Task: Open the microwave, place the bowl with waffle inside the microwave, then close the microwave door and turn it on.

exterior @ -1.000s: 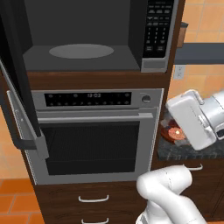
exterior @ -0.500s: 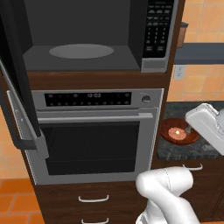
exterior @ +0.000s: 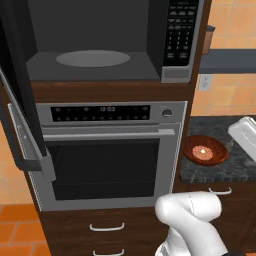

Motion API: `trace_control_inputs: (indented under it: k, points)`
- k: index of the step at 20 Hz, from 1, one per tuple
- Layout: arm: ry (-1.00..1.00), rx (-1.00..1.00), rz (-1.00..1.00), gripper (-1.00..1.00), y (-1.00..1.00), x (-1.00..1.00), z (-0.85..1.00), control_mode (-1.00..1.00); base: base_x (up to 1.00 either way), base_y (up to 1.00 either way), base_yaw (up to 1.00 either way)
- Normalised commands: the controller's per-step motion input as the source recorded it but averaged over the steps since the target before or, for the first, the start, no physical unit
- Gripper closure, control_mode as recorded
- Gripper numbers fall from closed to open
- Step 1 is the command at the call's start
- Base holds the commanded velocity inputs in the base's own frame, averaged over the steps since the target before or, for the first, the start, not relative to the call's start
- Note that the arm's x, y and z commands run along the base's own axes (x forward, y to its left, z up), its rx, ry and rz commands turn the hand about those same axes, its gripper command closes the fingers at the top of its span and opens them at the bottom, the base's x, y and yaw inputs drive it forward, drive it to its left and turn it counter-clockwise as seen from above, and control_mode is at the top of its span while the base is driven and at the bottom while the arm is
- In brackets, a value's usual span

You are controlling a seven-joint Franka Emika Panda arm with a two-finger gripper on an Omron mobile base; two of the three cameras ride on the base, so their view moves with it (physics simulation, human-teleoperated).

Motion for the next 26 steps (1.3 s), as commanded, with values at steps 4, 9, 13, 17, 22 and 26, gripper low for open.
trace_control_inputs:
  k: [4, 9, 13, 17, 22, 26]
  points:
    - [0.01, 0.0, -0.14, -1.0, -0.98, 0.47, -0.71, -1.0, 0.0, 0.0, 0.0]
    - [0.02, 0.0, -0.05, -1.0, -0.75, 0.56, -0.57, -1.0, 0.0, 0.0, 0.0]
    - [0.0, 0.0, 0.0, -1.0, -0.39, 0.76, -0.41, -1.0, 0.0, 0.0, 0.0]
    - [0.0, 0.0, 0.0, -1.0, -0.24, 0.68, -0.35, -1.0, 0.0, 0.0, 0.0]
    - [0.0, 0.0, 0.0, -1.0, -0.21, 0.5, -0.31, -1.0, 0.0, 0.0, 0.0]
    - [0.0, 0.0, 0.0, -1.0, -0.05, 0.33, -0.33, -1.0, 0.0, 0.0, 0.0]
